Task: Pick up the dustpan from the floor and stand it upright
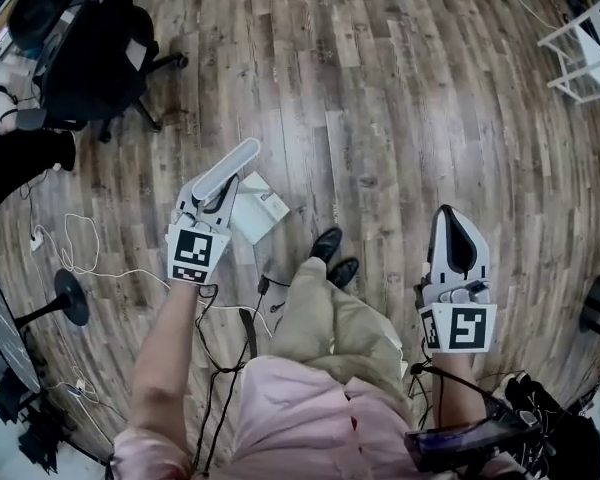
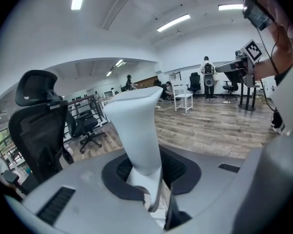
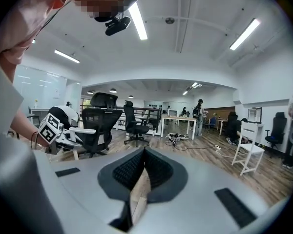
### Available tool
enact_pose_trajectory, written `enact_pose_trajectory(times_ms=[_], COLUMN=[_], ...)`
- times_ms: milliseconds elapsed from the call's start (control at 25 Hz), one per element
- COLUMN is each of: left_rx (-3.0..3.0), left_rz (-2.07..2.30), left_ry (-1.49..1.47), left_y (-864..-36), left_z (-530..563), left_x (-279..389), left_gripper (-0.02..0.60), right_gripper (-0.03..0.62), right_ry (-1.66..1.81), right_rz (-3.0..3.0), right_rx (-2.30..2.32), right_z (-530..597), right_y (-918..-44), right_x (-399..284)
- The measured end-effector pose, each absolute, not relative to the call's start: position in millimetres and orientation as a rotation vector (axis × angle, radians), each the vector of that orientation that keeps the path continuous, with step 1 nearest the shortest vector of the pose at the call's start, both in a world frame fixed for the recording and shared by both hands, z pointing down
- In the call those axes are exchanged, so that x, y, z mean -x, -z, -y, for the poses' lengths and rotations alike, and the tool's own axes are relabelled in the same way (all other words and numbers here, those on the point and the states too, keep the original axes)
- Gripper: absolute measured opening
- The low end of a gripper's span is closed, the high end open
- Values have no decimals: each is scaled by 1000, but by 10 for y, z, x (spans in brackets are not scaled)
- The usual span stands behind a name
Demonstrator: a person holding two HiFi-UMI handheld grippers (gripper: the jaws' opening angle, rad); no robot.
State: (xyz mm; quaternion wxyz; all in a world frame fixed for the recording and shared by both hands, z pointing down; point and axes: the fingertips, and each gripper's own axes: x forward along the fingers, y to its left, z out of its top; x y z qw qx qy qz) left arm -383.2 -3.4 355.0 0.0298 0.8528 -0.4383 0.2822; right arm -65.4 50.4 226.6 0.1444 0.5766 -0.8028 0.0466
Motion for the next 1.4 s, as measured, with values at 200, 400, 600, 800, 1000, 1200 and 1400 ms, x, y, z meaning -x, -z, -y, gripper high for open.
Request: enact_pose_trajectory(times_ms=[200, 400, 600, 800, 1000, 1200, 1400], left_rx=[-2706, -2705, -2664, -2563, -2477, -2446, -2408], left_rz=[1308, 1351, 1408, 1474, 1545, 1602, 1684], left_ry=[-865, -849, -849, -808, -809, -787, -764], left_y=[-3529, -3516, -3519, -3575, -3595, -3508, -3397], left_z=[208, 215, 96, -90, -296, -425, -546], left_x=[3548, 3512, 3641, 3908, 4173, 4291, 4438], left_gripper=[69, 84, 182, 238, 261, 262, 264], right_gripper=[2, 2, 2, 2, 2, 2, 2], right_ry=[-139, -136, -115, -107, -90, -74, -77], right_rz=[2289, 2278, 2293, 2330, 2363, 2377, 2395], right_rx=[-1687, -1691, -1666, -1618, -1568, -1537, -1509], right_z=[-503, -448, -397, -408, -415, -441, -504], right_y=[-2217, -2168, -2104, -2084, -2013, -1986, -1981], right_x=[582, 490, 497, 678, 859, 969, 1104])
